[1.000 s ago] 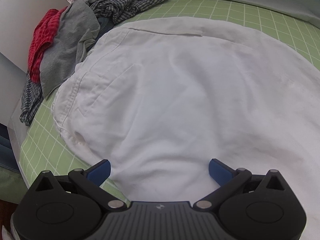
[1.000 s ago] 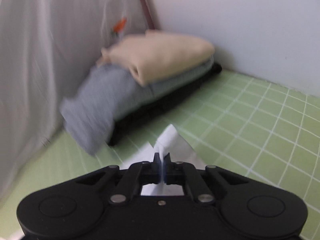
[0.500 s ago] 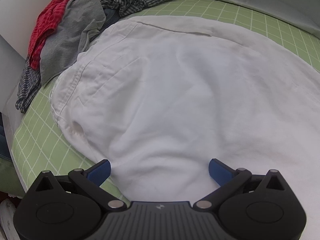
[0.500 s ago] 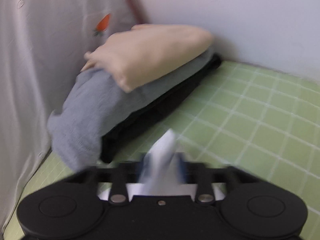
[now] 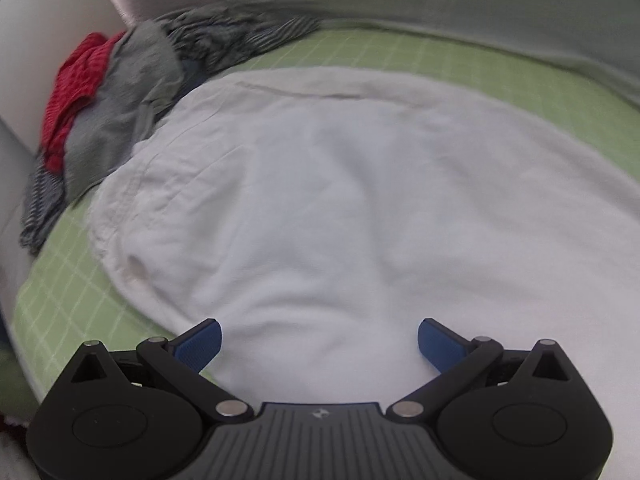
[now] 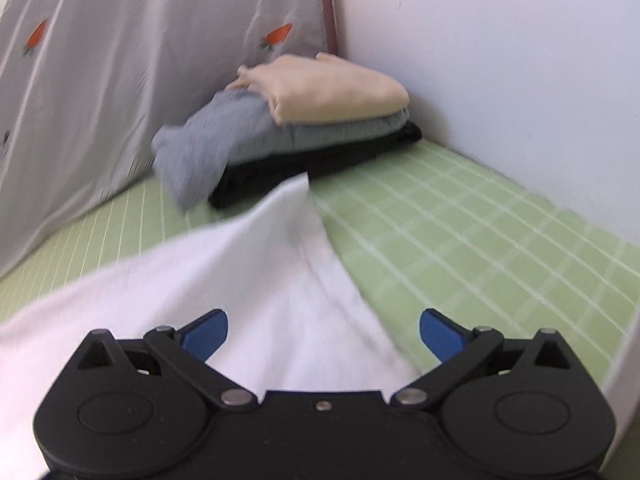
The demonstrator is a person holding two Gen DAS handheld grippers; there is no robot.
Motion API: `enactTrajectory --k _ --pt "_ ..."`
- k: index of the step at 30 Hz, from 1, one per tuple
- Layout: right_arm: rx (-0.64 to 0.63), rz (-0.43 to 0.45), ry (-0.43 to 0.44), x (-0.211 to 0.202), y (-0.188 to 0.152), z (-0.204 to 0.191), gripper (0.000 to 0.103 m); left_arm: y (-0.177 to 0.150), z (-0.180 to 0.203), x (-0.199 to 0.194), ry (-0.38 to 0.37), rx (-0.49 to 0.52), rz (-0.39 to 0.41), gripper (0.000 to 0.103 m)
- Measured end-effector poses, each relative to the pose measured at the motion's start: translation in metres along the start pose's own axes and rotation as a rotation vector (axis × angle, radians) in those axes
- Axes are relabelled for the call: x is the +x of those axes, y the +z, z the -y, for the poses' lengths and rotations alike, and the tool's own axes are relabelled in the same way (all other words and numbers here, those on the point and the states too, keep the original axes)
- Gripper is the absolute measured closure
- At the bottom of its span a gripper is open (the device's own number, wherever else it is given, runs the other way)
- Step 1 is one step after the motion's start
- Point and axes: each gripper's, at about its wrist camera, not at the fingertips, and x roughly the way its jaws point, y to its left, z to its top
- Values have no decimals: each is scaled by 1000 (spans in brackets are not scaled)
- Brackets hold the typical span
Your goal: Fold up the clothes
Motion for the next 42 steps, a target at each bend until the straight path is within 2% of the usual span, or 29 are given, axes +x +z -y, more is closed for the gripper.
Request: enactTrajectory --k 4,6,11,13,14,15,18,19,20,23,26,28,31,35,37,39,41,42 --pt "-94 -10 -11 -18 -21 -1 0 -15 25 -11 -46 92 24 0" --pt "-145 -18 -10 -20 -23 0 0 -24 34 -12 -37 129 44 0" --pt "-217 -34 -16 -10 -13 6 3 -30 34 -3 -16 101 27 0" --pt "-225 -68 -6 -4 -8 10 14 -30 34 -2 -16 90 21 0" --pt "-217 -97 1 0 -6 12 24 -31 34 -2 -14 86 20 0" --pt "-199 -123 9 3 -5 15 35 -32 35 -2 -10 85 21 0" --pt "-154 -164 22 4 -6 21 83 -34 38 -4 7 72 26 0" --pt "-159 -154 24 0 -7 21 95 -35 38 -5 13 62 29 0" --pt "-163 -134 31 -5 -8 21 99 -36 39 -6 19 51 31 0" --pt "-162 -21 3 -31 -9 22 100 -38 39 -7 26 31 35 0" --pt "-100 28 -34 -54 -8 33 100 -38 36 -6 14 19 29 0" --pt "-43 3 -50 -54 -14 45 100 -38 33 -5 -1 5 21 0" --pt "-28 -97 -126 -33 -33 56 100 -36 25 -1 -40 -27 -10 0" --pt "-34 -176 -254 -19 -40 55 98 -30 5 5 -143 -75 -77 0" --pt "-49 -165 -276 -20 -34 48 85 -31 -10 2 -204 -116 -84 0" --pt "-72 -128 -314 -25 -28 36 44 -37 -29 -4 -249 -179 -62 0" --pt "-111 -87 -320 -29 -23 18 31 -44 -52 -9 -277 -238 -35 0" --pt "-130 -70 -316 -32 -20 9 19 -46 -63 -11 -285 -260 -23 0"
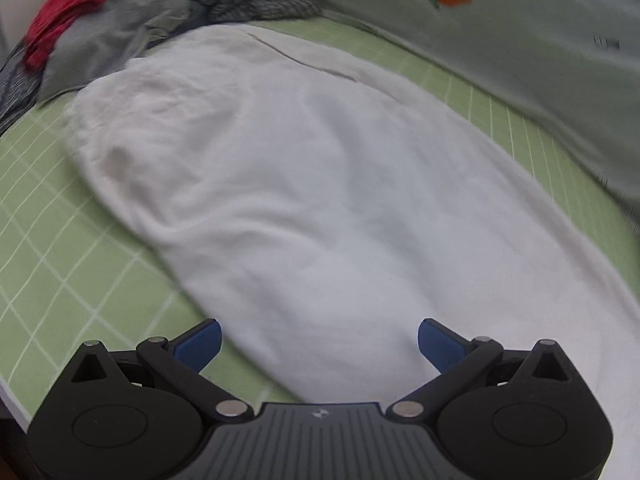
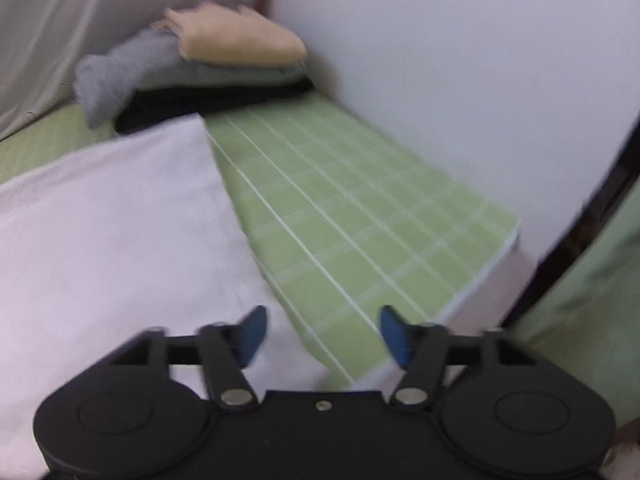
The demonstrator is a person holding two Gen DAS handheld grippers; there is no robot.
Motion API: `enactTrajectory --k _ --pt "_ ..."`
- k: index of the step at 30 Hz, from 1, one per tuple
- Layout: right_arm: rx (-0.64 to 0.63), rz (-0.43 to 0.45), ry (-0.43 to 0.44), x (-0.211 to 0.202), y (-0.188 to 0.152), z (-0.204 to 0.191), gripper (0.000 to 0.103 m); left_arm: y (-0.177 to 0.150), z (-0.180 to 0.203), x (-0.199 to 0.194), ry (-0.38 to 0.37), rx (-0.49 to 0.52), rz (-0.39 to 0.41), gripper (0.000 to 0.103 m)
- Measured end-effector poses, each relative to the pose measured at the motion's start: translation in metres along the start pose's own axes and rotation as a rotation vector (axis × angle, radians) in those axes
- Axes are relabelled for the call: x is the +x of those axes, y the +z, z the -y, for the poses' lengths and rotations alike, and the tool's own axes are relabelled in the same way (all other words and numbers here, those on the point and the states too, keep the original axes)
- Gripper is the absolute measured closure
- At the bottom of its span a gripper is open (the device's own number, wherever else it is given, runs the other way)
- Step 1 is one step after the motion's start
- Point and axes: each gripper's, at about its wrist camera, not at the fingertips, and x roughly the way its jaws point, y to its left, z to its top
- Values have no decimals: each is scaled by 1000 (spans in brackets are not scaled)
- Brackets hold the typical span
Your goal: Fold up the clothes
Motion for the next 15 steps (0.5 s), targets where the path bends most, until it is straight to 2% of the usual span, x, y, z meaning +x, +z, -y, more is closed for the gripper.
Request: enactTrajectory --k 1,2,6,11,15 --pt "-13 18 9 -5 3 -11 12 1 -11 -4 -5 -14 13 0" --pt "-20 34 26 -10 5 -23 1 4 -22 -7 0 -19 25 0" --pt "-3 47 152 -23 12 -80 0 17 -63 -14 50 -27 61 0" --pt "10 -13 324 -36 -1 -169 0 41 -119 -16 32 -123 106 0" --pt "-42 -56 409 -50 -24 -237 0 69 -153 -4 20 -149 112 0"
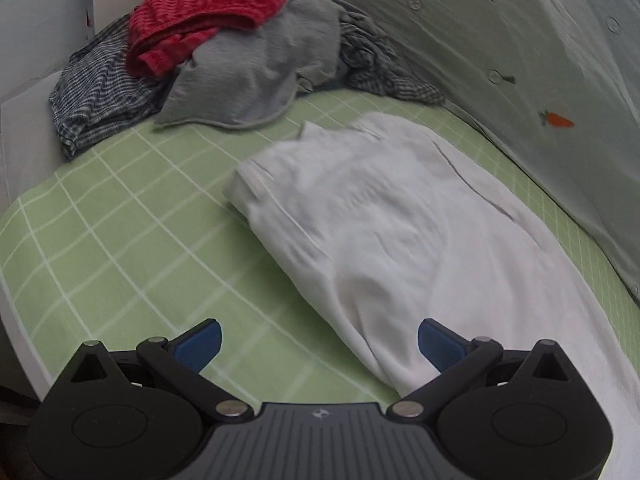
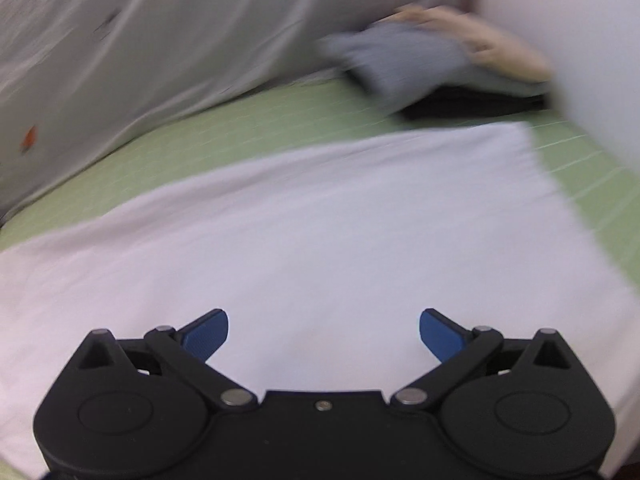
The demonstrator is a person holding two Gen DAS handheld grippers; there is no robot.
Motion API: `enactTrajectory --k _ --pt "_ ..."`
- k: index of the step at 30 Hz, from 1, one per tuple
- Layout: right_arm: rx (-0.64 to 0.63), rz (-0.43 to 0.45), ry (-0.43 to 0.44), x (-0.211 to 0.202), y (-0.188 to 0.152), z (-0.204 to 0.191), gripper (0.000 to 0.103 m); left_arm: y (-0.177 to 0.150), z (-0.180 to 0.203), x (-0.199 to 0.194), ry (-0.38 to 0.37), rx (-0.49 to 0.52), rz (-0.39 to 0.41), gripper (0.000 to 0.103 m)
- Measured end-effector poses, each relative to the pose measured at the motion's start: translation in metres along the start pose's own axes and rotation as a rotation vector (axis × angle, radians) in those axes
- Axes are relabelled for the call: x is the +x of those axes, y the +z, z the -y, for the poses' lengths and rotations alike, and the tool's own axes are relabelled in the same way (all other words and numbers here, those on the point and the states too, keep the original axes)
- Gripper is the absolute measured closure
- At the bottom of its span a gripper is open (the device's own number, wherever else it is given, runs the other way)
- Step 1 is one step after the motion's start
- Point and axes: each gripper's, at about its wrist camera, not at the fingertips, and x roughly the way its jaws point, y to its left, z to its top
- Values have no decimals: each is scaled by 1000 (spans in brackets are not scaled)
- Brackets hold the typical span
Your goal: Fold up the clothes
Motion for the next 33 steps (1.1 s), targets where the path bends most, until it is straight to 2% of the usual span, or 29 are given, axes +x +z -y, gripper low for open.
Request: enactTrajectory --k 3,6,11,15,20,21,22,25,29,33 --pt "-53 -13 16 6 -12 -42 0 22 -16 16 -37 -29 -10 0" --pt "-81 -15 6 9 -19 -68 0 42 -27 34 -81 -61 -27 0" --pt "-45 -10 -42 15 -29 -85 0 69 -37 57 -169 -62 -49 0" --pt "-37 0 -98 17 -36 -93 0 79 -32 71 -186 -27 -82 0" --pt "-8 9 -138 18 -37 -98 0 80 -31 74 -213 -32 -60 3" --pt "-1 17 -144 18 -38 -99 0 80 -32 73 -215 -33 -46 16" --pt "7 29 -152 18 -39 -100 0 81 -32 72 -206 -25 -32 37" --pt "25 98 -178 17 -48 -103 0 85 -31 66 -194 37 -4 70" --pt "29 195 -194 14 -62 -107 0 93 -26 37 -286 16 67 75" --pt "28 201 -189 14 -61 -107 0 89 14 -1 -380 145 147 76"
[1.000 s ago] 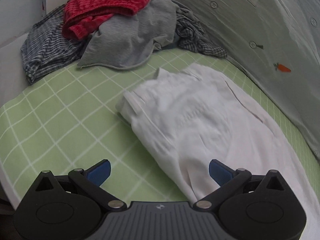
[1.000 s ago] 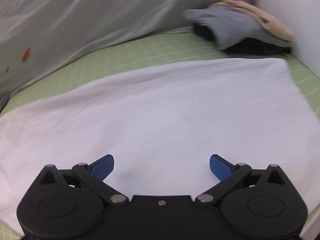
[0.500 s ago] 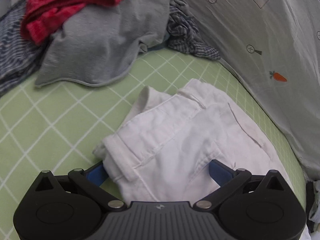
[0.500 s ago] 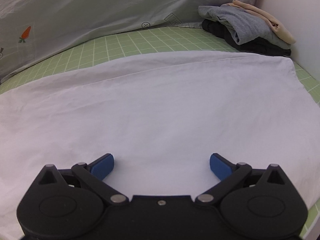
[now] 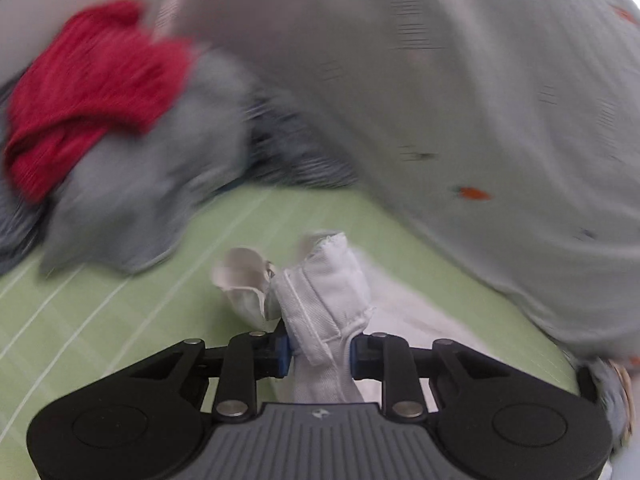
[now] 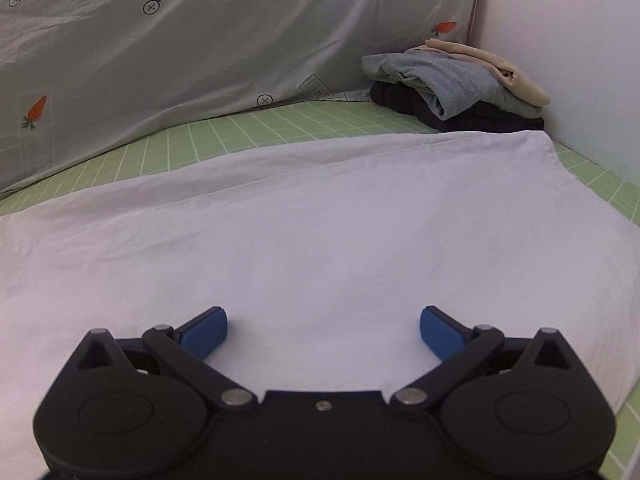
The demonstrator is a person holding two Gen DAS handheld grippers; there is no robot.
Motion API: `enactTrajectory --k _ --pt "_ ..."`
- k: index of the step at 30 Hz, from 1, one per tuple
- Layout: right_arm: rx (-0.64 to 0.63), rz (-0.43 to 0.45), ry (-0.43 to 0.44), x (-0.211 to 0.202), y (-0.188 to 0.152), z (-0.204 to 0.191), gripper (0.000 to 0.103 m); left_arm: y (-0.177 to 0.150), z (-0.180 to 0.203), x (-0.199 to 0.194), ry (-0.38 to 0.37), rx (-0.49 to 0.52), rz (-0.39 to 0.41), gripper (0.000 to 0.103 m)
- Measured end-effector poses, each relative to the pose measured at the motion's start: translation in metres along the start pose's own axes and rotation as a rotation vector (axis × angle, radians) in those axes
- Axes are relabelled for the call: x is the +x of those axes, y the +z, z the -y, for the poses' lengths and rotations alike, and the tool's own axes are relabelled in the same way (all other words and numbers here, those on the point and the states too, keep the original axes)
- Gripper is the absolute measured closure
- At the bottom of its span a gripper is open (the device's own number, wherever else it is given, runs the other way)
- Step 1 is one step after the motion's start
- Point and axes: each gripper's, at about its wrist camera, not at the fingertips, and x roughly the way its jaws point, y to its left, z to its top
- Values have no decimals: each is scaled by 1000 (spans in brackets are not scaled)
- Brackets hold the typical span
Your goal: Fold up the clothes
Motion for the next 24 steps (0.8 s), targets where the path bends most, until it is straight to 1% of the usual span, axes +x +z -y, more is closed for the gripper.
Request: enactTrajectory --k 2,4,7,9,11,13,14,15,16,17,18,19,21,23,24 --pt "0 0 1 1 -1 0 0 -1 33 -7 -60 86 13 76" --pt "0 0 3 1 -1 0 0 -9 66 -10 -135 166 3 77" --pt "0 0 5 1 -1 0 0 -27 111 -7 -245 286 -45 77" --pt "-2 0 8 2 0 0 0 -50 138 5 -287 371 -123 77" --pt "-3 0 11 2 0 1 0 -78 158 28 -296 430 -245 73" --pt "-6 0 15 2 0 1 0 -108 172 52 -283 480 -396 58" --pt "-8 -1 19 2 0 1 0 -122 178 63 -273 505 -459 56" --pt "-18 -2 24 2 1 2 0 -132 183 65 -266 539 -475 51" --pt "-35 -5 38 3 2 2 0 -138 188 63 -259 583 -465 44" --pt "-50 -19 55 4 5 4 0 -141 193 60 -258 621 -457 39" --pt "-63 -35 72 6 8 5 0 -138 197 57 -269 634 -451 28" --pt "-77 -52 89 8 11 7 0 -131 197 56 -279 625 -435 22" --pt "-96 -102 110 11 19 8 0 -118 193 48 -278 586 -392 20" --pt "-116 -143 136 13 25 6 0 -103 186 37 -246 544 -348 19" --pt "-125 -160 159 13 27 4 0 -94 181 33 -218 518 -319 16"
